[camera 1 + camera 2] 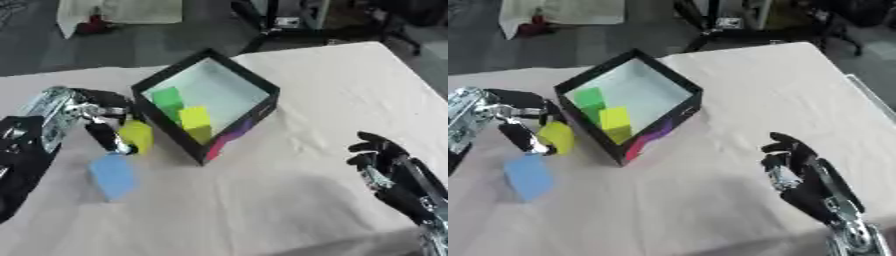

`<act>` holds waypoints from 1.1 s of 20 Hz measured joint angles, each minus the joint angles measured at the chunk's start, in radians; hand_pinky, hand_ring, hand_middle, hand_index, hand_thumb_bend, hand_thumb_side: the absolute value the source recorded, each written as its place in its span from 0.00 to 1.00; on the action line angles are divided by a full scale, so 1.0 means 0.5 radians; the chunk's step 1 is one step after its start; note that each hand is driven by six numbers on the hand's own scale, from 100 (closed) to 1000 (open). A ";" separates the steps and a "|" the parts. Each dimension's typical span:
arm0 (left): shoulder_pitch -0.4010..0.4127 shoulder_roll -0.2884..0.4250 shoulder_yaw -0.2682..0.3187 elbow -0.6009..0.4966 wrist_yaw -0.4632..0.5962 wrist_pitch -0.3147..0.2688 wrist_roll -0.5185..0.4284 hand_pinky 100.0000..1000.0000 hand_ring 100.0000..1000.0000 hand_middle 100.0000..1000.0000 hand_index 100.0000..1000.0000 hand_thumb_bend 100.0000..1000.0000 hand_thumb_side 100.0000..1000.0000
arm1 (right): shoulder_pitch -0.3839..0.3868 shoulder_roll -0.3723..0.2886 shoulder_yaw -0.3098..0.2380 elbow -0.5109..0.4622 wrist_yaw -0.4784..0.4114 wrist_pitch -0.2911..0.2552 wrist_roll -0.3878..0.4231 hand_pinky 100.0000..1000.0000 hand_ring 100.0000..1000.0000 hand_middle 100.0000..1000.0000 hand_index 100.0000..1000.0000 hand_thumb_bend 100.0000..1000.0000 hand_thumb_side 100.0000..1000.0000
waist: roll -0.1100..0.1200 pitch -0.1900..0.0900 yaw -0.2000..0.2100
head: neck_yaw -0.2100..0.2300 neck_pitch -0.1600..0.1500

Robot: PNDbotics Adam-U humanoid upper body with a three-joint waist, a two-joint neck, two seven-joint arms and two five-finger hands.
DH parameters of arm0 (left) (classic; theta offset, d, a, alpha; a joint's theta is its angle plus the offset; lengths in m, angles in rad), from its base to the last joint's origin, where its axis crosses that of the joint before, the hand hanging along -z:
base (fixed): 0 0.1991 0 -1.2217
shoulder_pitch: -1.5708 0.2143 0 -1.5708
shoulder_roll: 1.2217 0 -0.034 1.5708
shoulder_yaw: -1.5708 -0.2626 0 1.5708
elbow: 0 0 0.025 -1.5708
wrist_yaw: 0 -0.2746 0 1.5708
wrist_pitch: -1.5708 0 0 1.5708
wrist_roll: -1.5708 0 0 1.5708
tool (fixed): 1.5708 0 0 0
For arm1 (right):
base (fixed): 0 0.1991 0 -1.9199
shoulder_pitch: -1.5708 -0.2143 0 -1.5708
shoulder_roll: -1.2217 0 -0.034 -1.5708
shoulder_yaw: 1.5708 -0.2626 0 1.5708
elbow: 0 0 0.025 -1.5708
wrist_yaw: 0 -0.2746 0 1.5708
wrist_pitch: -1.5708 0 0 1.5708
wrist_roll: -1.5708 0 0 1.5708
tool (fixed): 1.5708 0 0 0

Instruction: Pick up objects on the table and place them in the box.

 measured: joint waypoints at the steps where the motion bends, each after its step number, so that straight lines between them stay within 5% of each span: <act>1: -0.001 0.000 0.003 -0.002 0.004 0.003 -0.003 0.52 0.43 0.49 0.70 0.08 0.10 | 0.000 0.000 0.000 0.000 0.000 0.000 0.000 0.81 0.62 0.66 0.88 0.00 0.36 | 0.000 0.000 0.002 | -0.002 0.000; 17: -0.090 0.102 0.011 -0.428 0.254 0.172 -0.172 0.47 0.37 0.43 0.63 0.04 0.05 | 0.000 0.000 -0.001 0.001 0.000 0.000 0.000 0.81 0.62 0.66 0.88 0.00 0.36 | 0.000 0.000 0.013 | -0.007 0.000; 18: -0.091 0.102 0.011 -0.437 0.261 0.179 -0.179 0.54 0.42 0.48 0.69 0.11 0.03 | 0.000 0.000 -0.001 0.001 0.000 0.000 0.000 0.81 0.62 0.66 0.88 0.00 0.36 | 0.000 -0.001 0.011 | 0.002 0.000; 22: -0.233 0.023 0.103 -0.500 0.218 0.192 -0.192 0.64 0.51 0.57 0.76 0.16 0.04 | 0.008 0.000 0.011 0.012 0.000 -0.001 0.009 0.81 0.62 0.66 0.88 0.00 0.36 | -0.001 -0.015 -0.026 | 0.065 0.000</act>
